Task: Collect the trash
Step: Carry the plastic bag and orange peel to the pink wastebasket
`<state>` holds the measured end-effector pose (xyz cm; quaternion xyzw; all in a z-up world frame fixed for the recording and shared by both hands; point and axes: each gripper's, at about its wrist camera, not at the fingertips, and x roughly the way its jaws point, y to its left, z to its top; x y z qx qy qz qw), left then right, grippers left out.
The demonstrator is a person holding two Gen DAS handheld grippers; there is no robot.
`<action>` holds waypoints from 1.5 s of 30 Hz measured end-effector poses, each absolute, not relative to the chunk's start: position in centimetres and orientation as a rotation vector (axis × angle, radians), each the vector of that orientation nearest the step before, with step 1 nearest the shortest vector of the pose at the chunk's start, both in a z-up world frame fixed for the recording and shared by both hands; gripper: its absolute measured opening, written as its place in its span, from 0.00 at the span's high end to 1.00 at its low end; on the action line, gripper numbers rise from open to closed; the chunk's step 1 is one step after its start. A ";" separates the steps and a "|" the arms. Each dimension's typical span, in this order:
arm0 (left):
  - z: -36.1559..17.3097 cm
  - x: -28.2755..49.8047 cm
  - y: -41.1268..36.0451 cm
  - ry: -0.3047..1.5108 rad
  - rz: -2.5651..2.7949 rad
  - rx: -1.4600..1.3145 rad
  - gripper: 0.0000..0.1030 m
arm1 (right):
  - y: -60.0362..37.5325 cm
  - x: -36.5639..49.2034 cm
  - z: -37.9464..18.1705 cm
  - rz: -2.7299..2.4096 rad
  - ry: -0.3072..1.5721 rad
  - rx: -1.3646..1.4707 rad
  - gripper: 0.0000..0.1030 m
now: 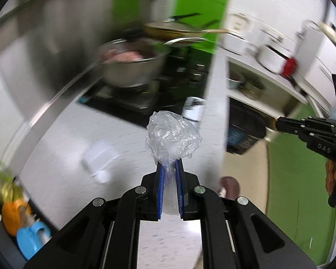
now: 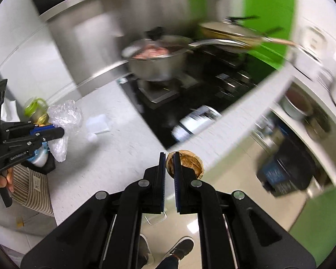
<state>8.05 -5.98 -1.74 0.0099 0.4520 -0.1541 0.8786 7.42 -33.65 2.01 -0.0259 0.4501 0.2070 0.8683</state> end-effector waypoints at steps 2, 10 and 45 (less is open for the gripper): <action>-1.6 7.8 -8.4 0.939 -0.383 0.044 0.90 | -36.4 5.8 1.8 0.369 0.947 -0.025 0.94; -3.2 6.2 -19.7 0.953 -0.598 0.134 0.90 | -46.6 0.6 -0.2 0.190 0.970 0.074 0.94; -37.0 9.3 -46.7 1.251 -0.809 0.309 0.90 | -66.9 1.1 -29.0 0.089 1.137 0.224 0.94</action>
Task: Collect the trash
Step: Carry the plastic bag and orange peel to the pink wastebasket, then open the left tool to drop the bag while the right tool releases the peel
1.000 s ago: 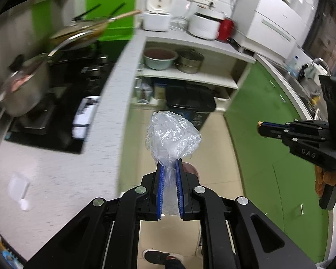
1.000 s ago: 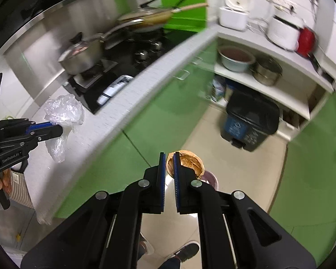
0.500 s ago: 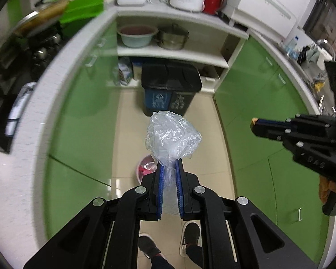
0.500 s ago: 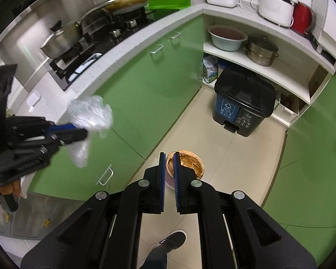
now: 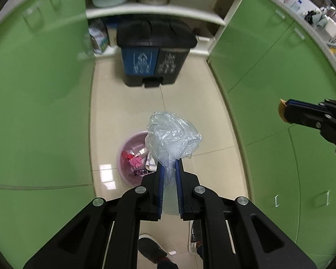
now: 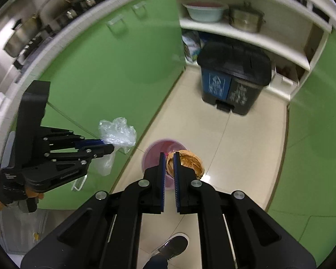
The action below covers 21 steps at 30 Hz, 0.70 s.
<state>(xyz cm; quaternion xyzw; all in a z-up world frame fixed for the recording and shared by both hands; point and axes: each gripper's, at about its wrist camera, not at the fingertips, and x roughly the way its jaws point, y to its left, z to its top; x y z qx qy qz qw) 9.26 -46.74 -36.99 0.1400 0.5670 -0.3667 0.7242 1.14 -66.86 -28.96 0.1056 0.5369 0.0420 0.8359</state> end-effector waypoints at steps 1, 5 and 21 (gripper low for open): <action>-38.0 9.4 -47.0 1.259 -0.811 0.314 0.90 | -67.0 1.2 -30.3 0.086 1.146 0.230 0.94; -42.6 10.3 -48.0 1.306 -0.819 0.319 0.90 | -67.2 1.8 -34.2 0.079 1.169 0.245 0.94; -48.5 11.9 -48.3 1.318 -0.788 0.312 0.07 | -67.4 3.0 -40.3 0.077 1.186 0.261 0.94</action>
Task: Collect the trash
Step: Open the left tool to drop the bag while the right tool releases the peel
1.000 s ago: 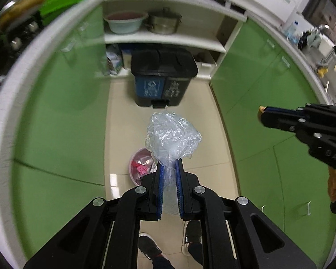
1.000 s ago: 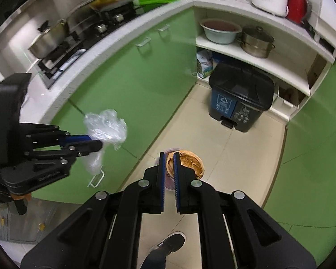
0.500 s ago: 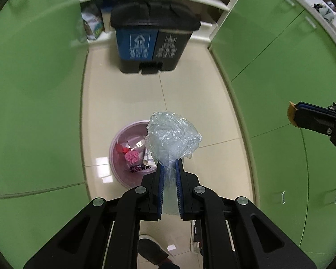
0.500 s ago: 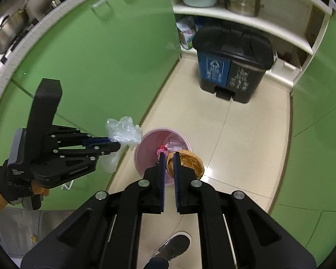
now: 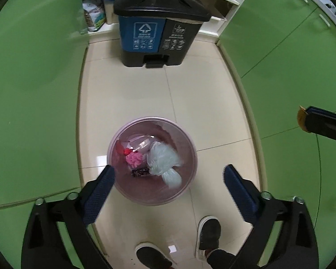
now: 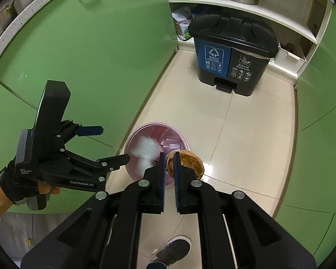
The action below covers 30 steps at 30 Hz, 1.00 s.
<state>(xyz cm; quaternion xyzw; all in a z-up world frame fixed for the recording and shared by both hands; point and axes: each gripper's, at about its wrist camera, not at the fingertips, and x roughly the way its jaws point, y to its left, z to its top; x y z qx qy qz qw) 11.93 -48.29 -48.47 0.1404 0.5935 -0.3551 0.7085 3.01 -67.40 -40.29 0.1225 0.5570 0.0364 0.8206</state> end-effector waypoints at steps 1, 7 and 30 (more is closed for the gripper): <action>-48.5 12.0 -48.1 1.317 -0.785 0.307 0.07 | -67.2 3.0 -40.4 0.079 1.187 0.261 0.94; -48.1 12.4 -47.2 1.305 -0.769 0.303 0.07 | -66.5 3.5 -40.5 0.090 1.188 0.255 0.94; -45.4 15.9 -39.4 1.248 -0.678 0.174 0.07 | -60.4 9.6 -43.6 0.236 1.208 0.232 0.94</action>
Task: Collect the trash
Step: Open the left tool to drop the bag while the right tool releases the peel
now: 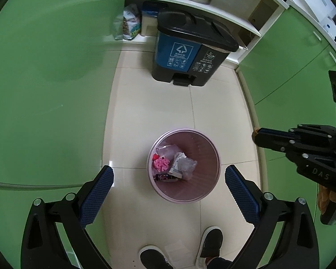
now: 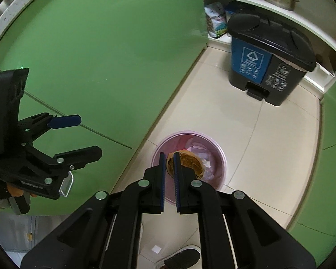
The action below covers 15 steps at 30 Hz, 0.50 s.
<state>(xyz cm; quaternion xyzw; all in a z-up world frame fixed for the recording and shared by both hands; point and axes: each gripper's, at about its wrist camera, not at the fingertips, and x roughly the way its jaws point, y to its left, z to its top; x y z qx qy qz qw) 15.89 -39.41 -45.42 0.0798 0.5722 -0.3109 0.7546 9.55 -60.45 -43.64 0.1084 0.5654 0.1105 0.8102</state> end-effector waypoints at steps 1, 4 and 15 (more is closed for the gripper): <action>-45.5 16.0 -39.3 1.249 -0.677 0.172 0.07 | -60.3 9.6 -43.8 0.237 1.209 0.232 0.94; -45.7 16.4 -38.9 1.248 -0.673 0.164 0.07 | -60.0 10.0 -44.3 0.238 1.216 0.233 0.93; -46.7 17.2 -38.8 1.260 -0.677 0.160 0.07 | -60.8 9.9 -45.5 0.155 1.225 0.238 0.07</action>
